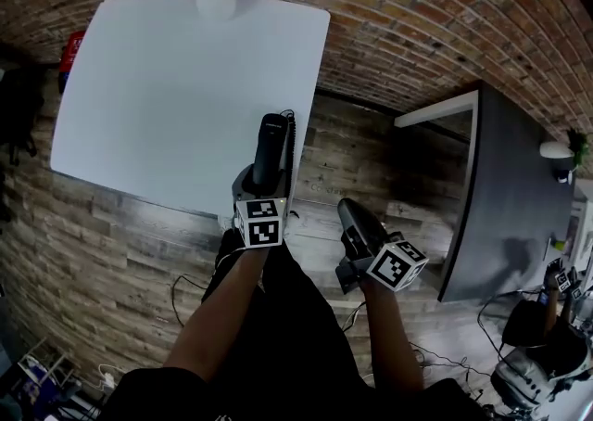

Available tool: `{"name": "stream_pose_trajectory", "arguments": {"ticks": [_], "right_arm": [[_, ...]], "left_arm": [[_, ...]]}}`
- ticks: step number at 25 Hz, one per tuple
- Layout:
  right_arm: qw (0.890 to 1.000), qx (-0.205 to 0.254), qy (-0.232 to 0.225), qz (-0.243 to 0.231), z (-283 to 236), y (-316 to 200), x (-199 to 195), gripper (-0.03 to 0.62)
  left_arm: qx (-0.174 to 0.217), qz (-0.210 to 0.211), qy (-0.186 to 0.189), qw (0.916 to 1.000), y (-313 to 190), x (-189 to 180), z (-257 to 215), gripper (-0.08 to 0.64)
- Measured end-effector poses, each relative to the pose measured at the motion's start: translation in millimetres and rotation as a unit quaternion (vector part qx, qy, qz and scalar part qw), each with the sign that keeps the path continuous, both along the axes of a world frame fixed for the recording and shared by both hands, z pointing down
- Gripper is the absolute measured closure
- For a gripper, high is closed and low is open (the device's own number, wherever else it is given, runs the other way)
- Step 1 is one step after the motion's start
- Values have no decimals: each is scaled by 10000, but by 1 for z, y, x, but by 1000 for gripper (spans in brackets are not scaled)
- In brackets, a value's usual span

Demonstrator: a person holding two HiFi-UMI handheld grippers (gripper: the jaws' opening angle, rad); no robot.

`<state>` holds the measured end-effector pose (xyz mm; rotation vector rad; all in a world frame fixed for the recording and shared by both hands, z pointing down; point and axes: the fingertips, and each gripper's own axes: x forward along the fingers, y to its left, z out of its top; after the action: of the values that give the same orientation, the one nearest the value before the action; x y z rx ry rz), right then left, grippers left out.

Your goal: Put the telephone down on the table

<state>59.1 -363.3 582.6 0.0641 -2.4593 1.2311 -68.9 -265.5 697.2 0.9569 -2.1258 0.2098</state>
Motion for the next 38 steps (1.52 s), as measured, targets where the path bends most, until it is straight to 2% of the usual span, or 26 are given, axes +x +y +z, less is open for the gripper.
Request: {"name": "stream_pose_trajectory", "arguments": {"ticks": [10, 15, 21, 29, 34, 38], "right_arm": [[9997, 35, -184, 174, -16, 4, -2, 571], [9992, 103, -254, 282, -22, 4, -1, 571], [9988, 194, -268, 366, -25, 7, -1, 571], [9971, 672, -324, 116, -33, 38, -33, 571], [9955, 745, -581, 30, -53, 59, -57, 571], [9945, 703, -779, 72, -68, 68, -66, 571]], "left_arm": [[-577, 350, 62, 9977, -2, 3, 8, 279], [-493, 538, 297, 9969, -3, 5, 6, 229], [-378, 869, 212, 9953, 5, 4, -14, 216], [289, 1469, 228, 9885, 18, 5, -75, 227], [921, 1772, 140, 9798, 27, -7, -130, 367], [1585, 1711, 210, 9722, 38, -23, -173, 458]]}}
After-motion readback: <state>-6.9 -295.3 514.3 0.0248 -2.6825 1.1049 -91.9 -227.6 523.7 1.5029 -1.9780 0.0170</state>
